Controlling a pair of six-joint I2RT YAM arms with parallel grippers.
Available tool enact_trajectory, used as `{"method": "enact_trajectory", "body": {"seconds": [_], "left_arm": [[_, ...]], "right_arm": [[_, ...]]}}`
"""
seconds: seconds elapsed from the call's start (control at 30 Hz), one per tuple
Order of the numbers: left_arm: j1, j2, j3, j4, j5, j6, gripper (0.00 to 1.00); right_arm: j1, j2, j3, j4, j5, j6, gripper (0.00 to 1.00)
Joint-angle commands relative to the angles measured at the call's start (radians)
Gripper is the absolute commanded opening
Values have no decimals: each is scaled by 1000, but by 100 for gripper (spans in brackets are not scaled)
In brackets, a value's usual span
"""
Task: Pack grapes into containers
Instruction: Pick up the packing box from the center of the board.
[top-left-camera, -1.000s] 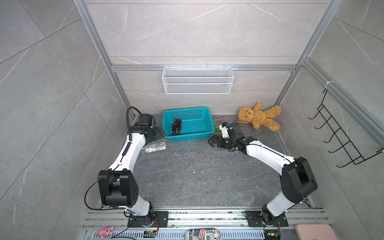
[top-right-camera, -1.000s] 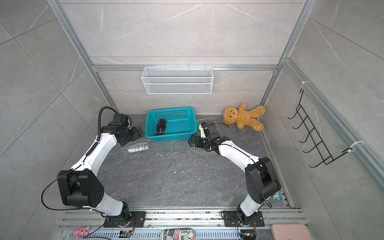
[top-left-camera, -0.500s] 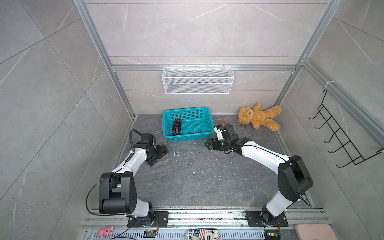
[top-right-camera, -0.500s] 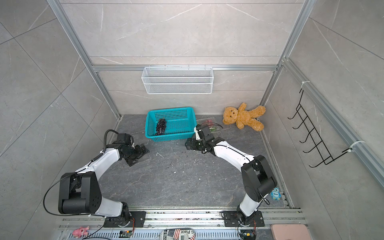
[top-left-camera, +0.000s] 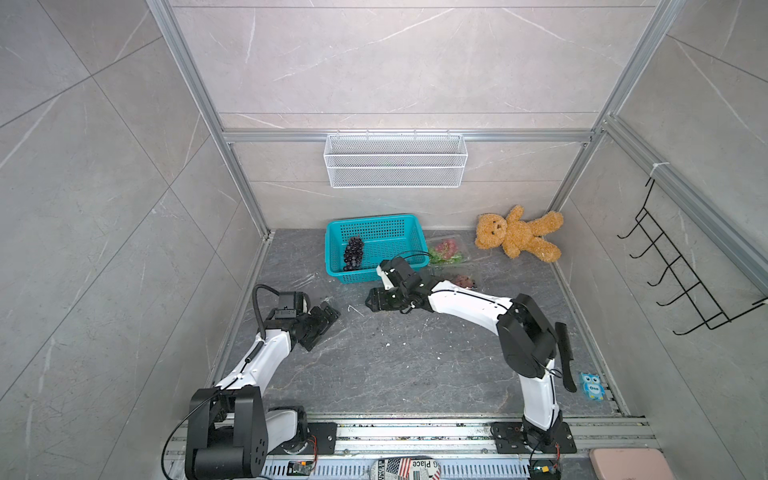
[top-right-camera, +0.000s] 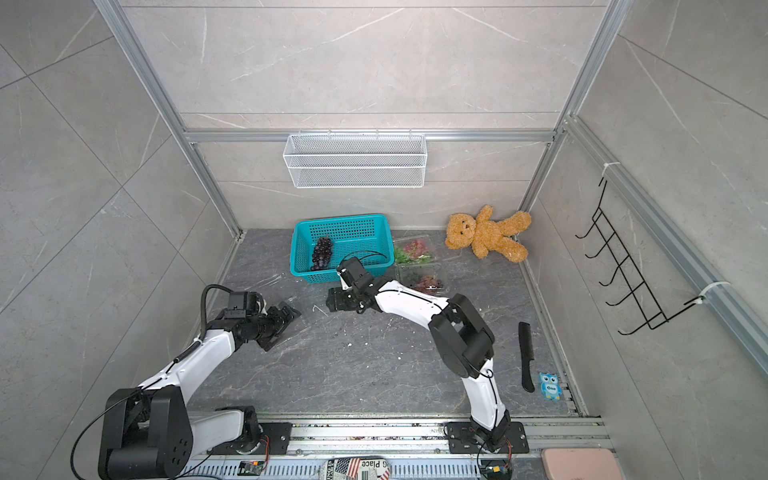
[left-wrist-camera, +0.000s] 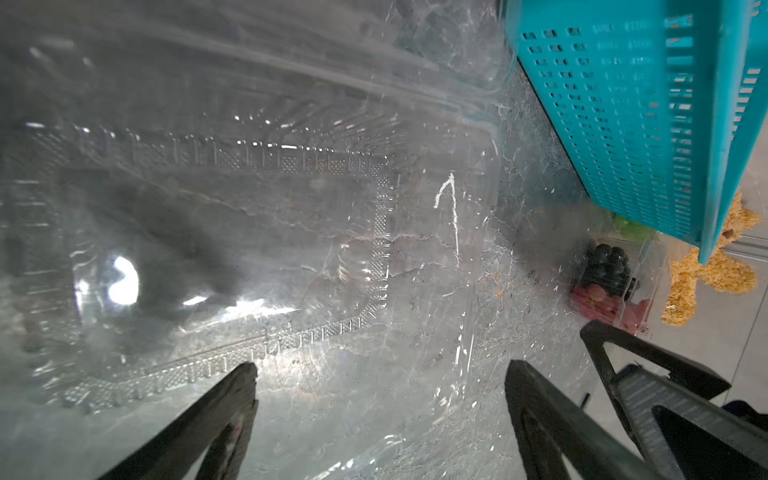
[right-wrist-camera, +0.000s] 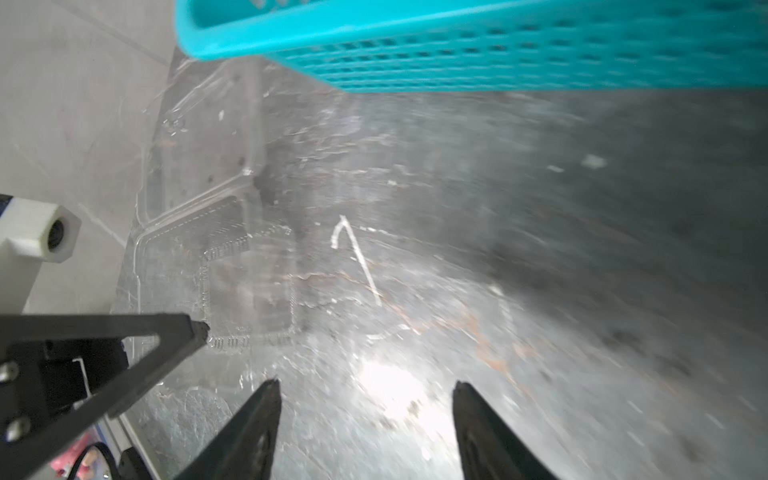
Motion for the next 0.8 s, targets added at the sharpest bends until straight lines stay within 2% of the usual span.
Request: {"method": "enact_trajectory", "body": {"seconds": [0.0, 0.2, 0.5, 0.77], "left_arm": [[3, -59, -10, 45, 29, -27, 96], [3, -93, -44, 62, 43, -47, 96], [4, -178, -120, 143, 46, -143, 96], [4, -227, -113, 111, 38, -141, 96]], "right_arm": [[30, 81, 120, -76, 5, -7, 63], [85, 182, 278, -143, -14, -12, 53], [129, 276, 366, -171, -29, 8, 43], [136, 342, 433, -211, -16, 6, 32]]}}
